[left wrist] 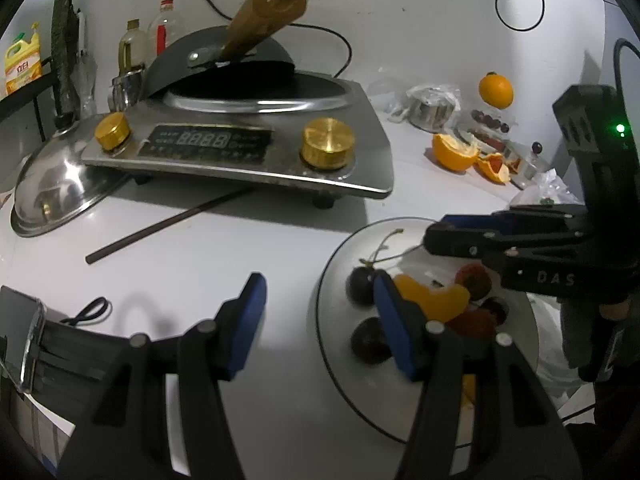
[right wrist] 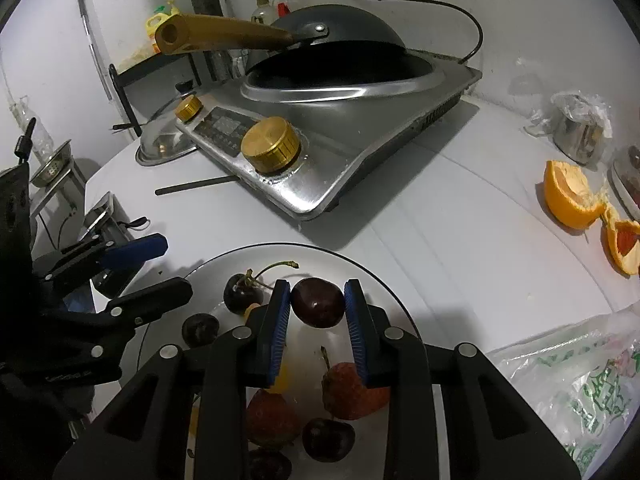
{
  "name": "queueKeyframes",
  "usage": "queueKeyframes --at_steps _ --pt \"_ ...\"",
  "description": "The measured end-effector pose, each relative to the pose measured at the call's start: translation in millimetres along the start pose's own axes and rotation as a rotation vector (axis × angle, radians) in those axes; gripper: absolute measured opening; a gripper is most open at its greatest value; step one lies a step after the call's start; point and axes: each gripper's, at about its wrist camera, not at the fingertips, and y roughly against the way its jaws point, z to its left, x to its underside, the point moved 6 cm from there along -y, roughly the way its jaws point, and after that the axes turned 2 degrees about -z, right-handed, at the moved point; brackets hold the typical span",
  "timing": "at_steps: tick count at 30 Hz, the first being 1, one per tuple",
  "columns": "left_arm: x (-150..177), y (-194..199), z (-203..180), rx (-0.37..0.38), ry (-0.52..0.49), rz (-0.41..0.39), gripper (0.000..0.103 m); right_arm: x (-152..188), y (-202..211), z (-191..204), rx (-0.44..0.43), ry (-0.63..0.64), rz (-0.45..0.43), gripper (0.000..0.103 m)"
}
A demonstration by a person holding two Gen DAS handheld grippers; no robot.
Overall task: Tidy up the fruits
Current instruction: 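Lower the right gripper's cherry onto the plate and open it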
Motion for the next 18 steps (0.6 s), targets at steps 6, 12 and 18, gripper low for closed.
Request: queueKeyframes --at_steps 6,12,18 --pt "2.1 1.4 -1.7 -0.001 0.003 0.006 0.058 4.5 -2.8 0.2 0.003 -0.004 0.013 0.03" --pt "2.0 2.7 -3.6 -0.005 0.003 0.007 0.058 4.5 -1.3 -1.2 0.005 -0.007 0.011 0.031" --pt "0.3 7.0 -11.2 0.002 -0.011 0.005 0.058 4.9 8.0 -1.9 0.01 -0.008 -0.003 0.033"
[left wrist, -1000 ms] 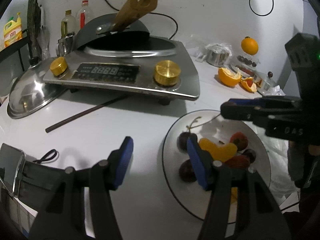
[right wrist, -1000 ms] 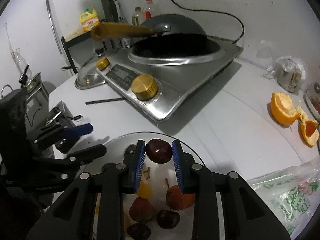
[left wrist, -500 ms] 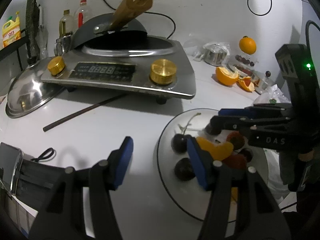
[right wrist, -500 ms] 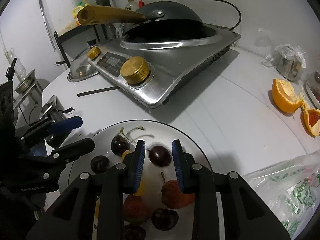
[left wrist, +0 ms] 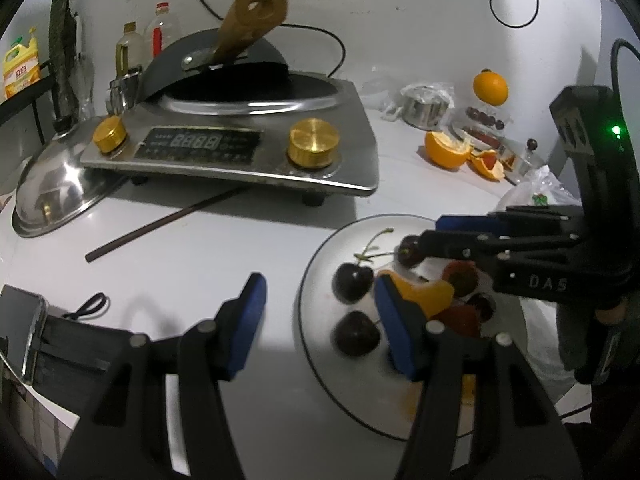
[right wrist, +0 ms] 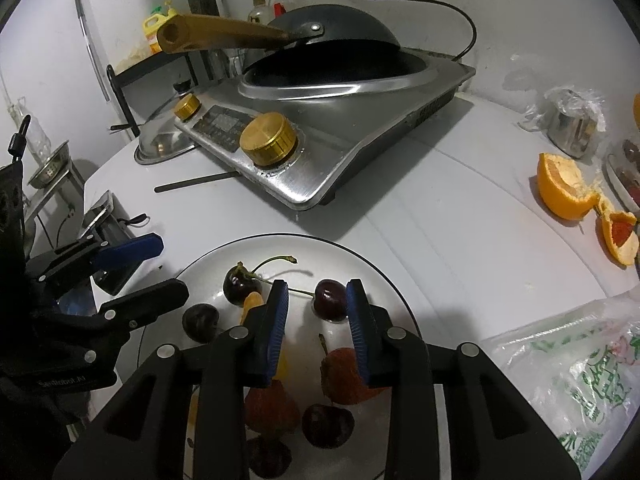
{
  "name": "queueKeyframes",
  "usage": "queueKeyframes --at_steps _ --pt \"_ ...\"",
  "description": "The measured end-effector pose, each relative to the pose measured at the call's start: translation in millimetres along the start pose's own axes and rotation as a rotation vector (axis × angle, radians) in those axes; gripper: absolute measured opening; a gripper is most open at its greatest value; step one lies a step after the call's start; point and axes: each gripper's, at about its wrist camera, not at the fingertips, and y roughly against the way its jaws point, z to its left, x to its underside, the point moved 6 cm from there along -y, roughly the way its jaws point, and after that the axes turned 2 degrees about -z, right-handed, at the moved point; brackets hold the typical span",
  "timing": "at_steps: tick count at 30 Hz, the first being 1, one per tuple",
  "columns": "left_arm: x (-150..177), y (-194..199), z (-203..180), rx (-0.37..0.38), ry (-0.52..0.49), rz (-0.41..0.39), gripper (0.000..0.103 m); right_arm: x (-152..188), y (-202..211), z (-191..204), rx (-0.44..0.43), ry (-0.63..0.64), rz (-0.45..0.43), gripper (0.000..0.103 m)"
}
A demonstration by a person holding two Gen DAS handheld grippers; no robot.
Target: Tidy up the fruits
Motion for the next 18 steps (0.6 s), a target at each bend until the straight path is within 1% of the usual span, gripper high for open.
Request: queueKeyframes --at_steps 1,3,4,6,15,18 --pt "-0.3 1.6 -1.7 0.0 -0.002 -0.002 0.058 0.5 2.4 -0.3 0.002 0.0 -0.003 0.033" --pt "-1.2 4.6 -4.4 0.001 -0.003 -0.006 0.059 1.2 7.6 -0.9 0.006 -0.001 -0.009 0.04" --pt "-1.8 7.3 -6.7 0.003 -0.003 -0.011 0.064 1.7 10.5 -0.8 0.007 -0.001 -0.013 0.04" --pt "-3.0 11.5 -9.7 0.005 -0.001 -0.022 0.069 3.0 17.2 -0.9 0.011 -0.001 -0.021 0.041" --pt "-4.4 33.0 -37.3 0.022 -0.035 -0.048 0.069 14.0 53.9 -6.1 0.039 -0.014 -0.067 0.041" --pt "-5.5 40.7 -46.8 0.026 -0.046 -0.06 0.069 17.5 65.8 -7.6 0.05 -0.018 -0.082 0.043"
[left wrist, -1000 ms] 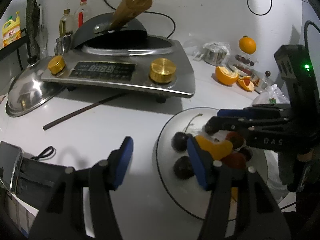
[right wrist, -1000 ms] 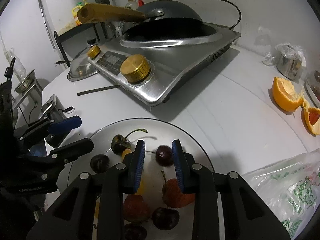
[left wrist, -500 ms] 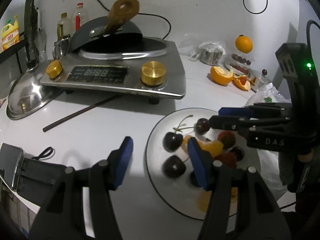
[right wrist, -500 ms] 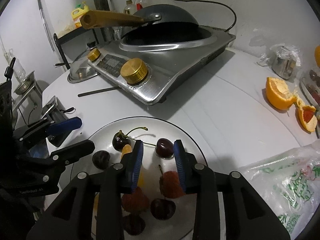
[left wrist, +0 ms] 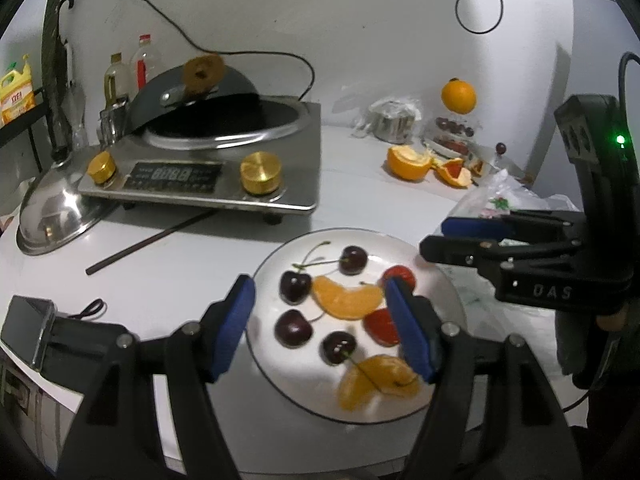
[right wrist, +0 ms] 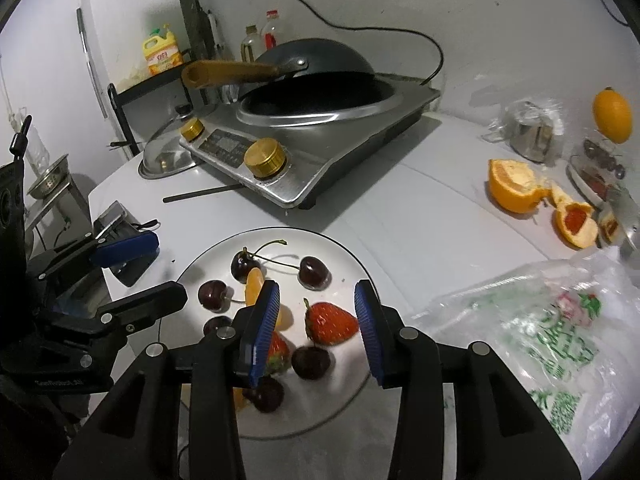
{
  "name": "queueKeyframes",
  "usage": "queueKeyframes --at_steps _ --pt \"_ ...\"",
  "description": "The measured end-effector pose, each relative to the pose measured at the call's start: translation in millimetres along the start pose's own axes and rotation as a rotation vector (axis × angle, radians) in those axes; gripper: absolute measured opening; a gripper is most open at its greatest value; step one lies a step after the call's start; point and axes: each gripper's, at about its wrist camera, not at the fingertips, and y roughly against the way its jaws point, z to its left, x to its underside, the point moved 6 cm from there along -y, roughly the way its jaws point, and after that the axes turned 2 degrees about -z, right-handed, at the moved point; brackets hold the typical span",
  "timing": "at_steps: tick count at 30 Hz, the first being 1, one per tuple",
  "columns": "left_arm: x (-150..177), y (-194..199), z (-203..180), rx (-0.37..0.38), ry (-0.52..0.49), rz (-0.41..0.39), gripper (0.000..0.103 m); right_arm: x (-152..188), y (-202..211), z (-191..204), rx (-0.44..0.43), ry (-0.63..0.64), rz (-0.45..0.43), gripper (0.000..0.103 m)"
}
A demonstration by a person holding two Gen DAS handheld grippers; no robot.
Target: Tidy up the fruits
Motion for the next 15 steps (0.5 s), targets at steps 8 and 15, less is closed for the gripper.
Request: queueKeyframes --at_steps 8,15 --pt "-2.7 21.0 -28.5 0.023 -0.02 -0.03 0.069 10.1 38.2 -6.2 0.023 -0.013 -0.045 0.049" --pt "-1.3 37.4 -49.5 0.025 -0.057 -0.045 0.085 21.1 65.8 -12.7 0.046 -0.029 -0.073 0.049"
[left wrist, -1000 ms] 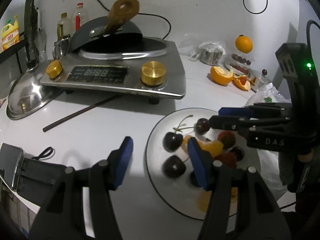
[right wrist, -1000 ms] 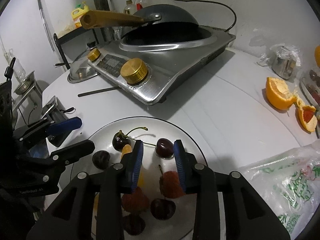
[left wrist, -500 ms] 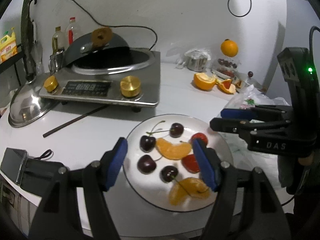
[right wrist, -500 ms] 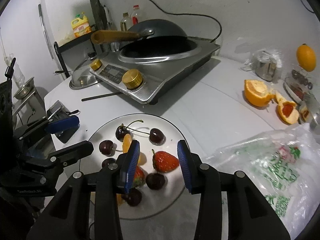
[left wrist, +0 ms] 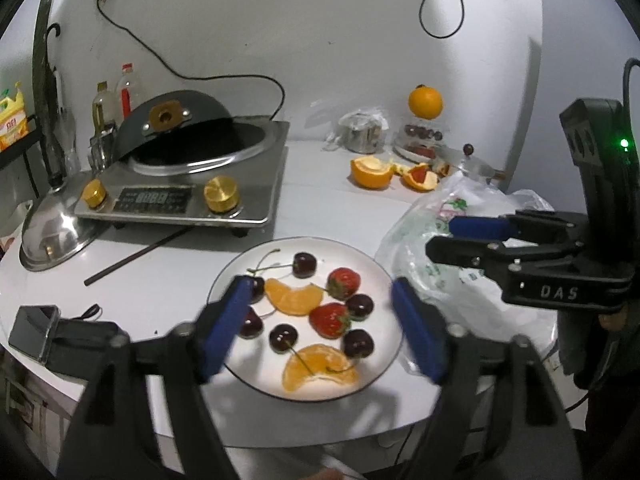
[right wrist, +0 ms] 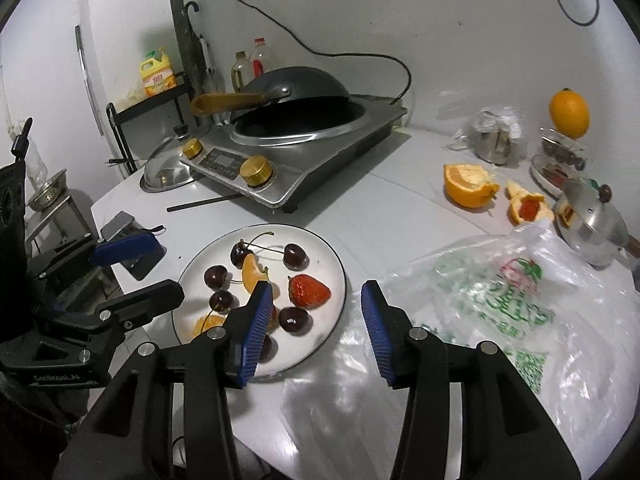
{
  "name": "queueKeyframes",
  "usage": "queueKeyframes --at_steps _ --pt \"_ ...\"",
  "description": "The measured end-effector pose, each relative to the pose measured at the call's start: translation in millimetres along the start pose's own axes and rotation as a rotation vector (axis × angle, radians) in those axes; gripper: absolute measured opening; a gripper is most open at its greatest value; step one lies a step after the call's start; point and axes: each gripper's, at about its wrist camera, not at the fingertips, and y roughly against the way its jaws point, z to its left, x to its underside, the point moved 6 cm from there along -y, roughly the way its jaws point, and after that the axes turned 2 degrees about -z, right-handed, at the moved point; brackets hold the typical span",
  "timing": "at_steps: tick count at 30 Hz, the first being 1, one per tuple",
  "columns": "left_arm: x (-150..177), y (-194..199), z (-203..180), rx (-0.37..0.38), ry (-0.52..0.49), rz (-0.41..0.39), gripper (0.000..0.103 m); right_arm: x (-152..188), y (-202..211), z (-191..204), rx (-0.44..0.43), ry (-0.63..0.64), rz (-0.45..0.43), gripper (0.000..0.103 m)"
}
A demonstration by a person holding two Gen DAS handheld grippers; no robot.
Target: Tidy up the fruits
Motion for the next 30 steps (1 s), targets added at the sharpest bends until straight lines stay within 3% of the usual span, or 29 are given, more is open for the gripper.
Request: queueKeyframes --at_steps 1,12,16,26,30 --pt "-0.2 3.6 -3.6 0.001 -0.006 -0.007 0.089 1.4 4.1 -1.1 0.004 -0.003 -0.005 0.049" --pt "-8.5 34.6 -30.9 0.006 -0.048 -0.067 0.09 12.6 56.3 -10.4 0.057 -0.021 -0.065 0.049" --pt "-12.5 50.1 -42.7 0.002 -0.076 -0.101 0.098 15.1 79.0 -12.2 0.079 -0.022 -0.098 0.049" --pt "-25.2 96.4 -69.2 0.009 -0.097 -0.191 0.099 16.4 138.6 -4.6 0.129 -0.008 -0.201 0.051" --pt "-32.6 118.7 -78.2 0.02 -0.106 -0.235 0.1 13.6 165.5 1.4 0.145 0.003 -0.255 0.059"
